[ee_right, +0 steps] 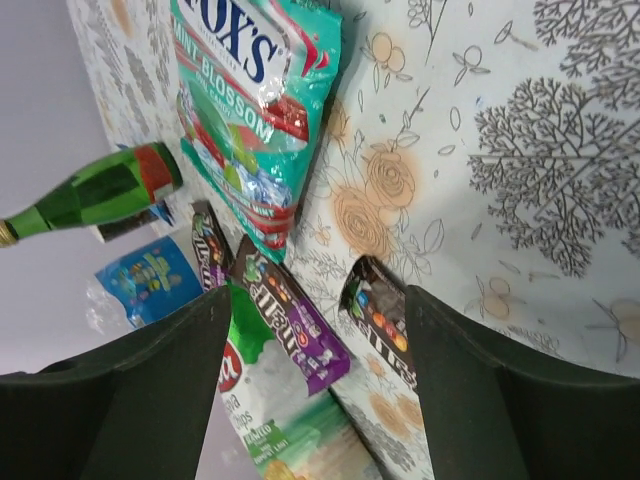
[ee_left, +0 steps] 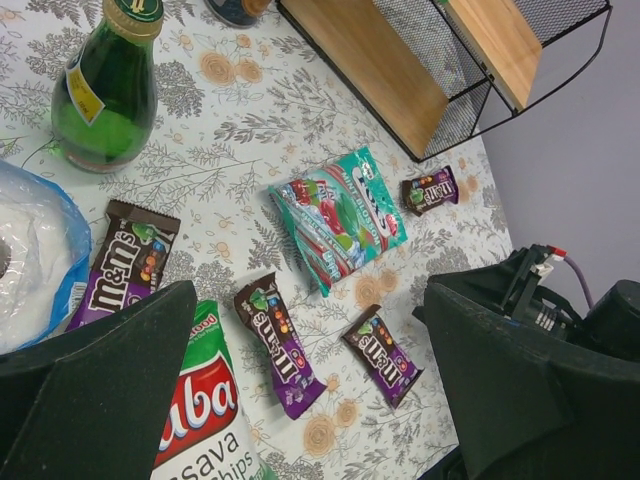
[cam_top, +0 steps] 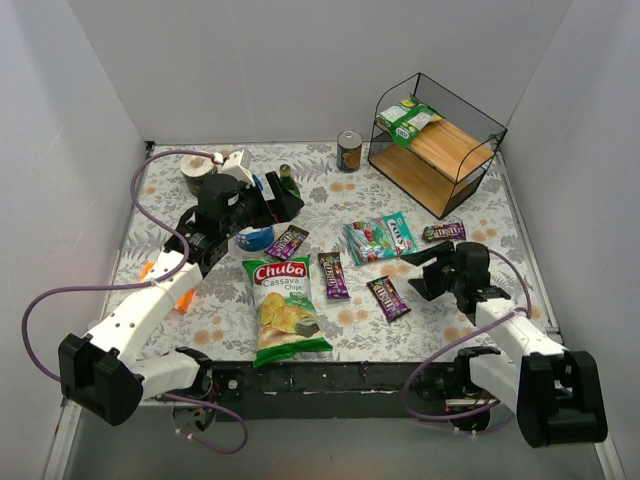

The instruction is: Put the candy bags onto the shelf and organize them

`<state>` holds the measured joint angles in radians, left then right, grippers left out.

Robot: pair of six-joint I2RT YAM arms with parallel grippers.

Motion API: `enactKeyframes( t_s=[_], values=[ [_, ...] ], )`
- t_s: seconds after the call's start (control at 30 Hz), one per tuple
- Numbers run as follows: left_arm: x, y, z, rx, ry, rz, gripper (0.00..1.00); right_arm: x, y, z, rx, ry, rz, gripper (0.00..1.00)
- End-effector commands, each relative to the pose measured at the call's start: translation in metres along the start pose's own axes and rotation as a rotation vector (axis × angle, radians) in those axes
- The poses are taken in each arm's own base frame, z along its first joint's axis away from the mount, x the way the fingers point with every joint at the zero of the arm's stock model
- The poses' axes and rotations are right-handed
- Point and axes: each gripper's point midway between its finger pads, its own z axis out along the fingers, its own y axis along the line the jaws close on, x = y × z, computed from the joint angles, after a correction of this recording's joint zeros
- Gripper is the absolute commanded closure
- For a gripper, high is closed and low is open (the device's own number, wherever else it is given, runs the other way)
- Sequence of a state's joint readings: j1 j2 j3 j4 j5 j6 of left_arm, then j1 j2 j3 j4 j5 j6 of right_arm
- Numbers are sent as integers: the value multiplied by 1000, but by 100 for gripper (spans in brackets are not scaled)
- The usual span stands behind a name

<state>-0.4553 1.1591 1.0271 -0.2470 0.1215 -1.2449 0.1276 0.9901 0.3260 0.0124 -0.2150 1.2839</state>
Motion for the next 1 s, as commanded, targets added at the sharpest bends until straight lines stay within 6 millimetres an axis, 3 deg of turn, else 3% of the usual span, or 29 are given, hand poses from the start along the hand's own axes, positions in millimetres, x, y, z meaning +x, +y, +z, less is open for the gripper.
enactKeyframes(
  t_s=[0.0, 0.17, 0.47, 0.53, 0.7, 0.97],
  values=[
    [0, -2, -6, 13, 0, 23, 2, -7, 11, 18, -83, -26, 69, 22],
    [1, 1, -3, 1, 7, 34, 2, -12, -3, 41, -14, -46, 63, 21],
    [-6, 1, -1, -14, -6, 47, 2, 7, -14, 76, 78, -3, 69, 21],
    [-7, 1, -2, -16, -9, 50, 2, 9, -19, 82, 112, -5, 96, 26],
    [-11, 3, -4, -35, -19, 63, 2, 5, -37, 86, 226, -79, 106, 36],
    [-14, 2, 1, -38, -14, 65, 2, -9, -41, 92, 252, -156, 115, 39]
  ],
)
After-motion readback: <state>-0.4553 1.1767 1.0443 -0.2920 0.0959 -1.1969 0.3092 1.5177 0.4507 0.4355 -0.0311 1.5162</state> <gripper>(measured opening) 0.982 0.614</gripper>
